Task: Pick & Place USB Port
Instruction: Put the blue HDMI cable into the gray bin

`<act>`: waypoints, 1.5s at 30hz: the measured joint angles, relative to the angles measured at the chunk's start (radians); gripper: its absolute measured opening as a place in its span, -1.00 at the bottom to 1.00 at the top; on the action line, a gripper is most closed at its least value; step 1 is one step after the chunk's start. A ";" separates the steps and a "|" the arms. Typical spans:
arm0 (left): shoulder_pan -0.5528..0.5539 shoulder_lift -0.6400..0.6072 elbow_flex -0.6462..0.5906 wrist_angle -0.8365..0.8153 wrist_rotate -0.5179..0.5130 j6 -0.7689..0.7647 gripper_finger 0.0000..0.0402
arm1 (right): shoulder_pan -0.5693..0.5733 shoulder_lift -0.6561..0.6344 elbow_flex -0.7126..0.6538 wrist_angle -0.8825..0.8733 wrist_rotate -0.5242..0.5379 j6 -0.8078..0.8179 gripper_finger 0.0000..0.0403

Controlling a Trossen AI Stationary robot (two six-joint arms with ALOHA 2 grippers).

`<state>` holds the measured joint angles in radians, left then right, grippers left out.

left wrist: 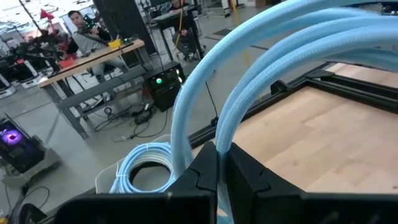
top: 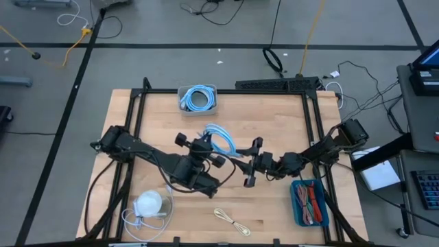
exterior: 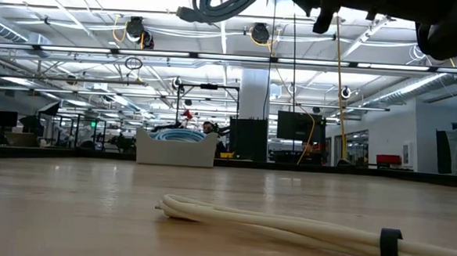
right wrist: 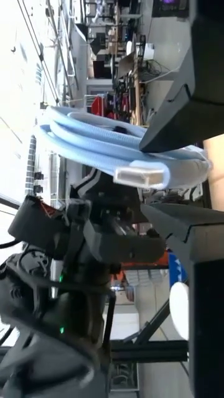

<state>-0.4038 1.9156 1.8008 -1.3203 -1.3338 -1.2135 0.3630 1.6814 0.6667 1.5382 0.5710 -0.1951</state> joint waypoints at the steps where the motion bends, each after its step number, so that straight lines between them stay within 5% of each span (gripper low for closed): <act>1: -0.003 0.000 0.000 0.007 0.002 0.009 -0.95 | -0.001 0.000 0.002 -0.002 0.003 0.000 -0.35; 8: -0.064 0.000 0.000 0.006 -0.033 0.077 -0.87 | 0.001 0.000 0.008 -0.042 0.012 -0.026 -0.86; 13: -0.145 -0.002 0.000 -0.051 -0.001 0.110 -0.76 | 0.002 0.000 0.008 -0.061 0.025 -0.040 -0.88; 19: -0.292 -0.009 0.000 -0.224 0.083 -0.042 -0.74 | 0.013 -0.044 0.008 -0.127 0.034 -0.030 -0.88; 25: -0.461 -0.017 -0.004 -0.242 0.241 -0.117 -0.73 | 0.021 -0.270 0.009 -0.537 0.048 0.096 -0.88; 32: -0.573 -0.033 -0.161 -0.246 0.066 -0.412 -0.73 | -0.008 -0.578 0.021 -1.035 -0.155 0.352 -0.88; 35: -0.550 -0.085 -0.284 -0.249 0.010 -0.549 -0.71 | -0.018 -0.666 0.049 -1.222 -0.253 0.453 -0.88; 40: -0.386 -0.291 -0.427 -0.250 0.110 -0.539 -0.52 | 0.017 -0.691 0.061 -1.305 -0.262 0.483 -0.88; 42: -0.292 -0.383 -0.433 -0.200 0.177 -0.397 -0.39 | 0.028 -0.662 0.061 -1.303 -0.265 0.482 -0.88; 45: -0.148 -0.524 -0.426 0.100 0.296 0.047 -0.16 | 0.033 -0.607 0.061 -1.302 -0.259 0.473 -0.88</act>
<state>-0.5520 1.3920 1.3746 -1.2200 -1.0383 -1.1661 0.3962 1.0742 0.7273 0.2366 0.3119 0.2782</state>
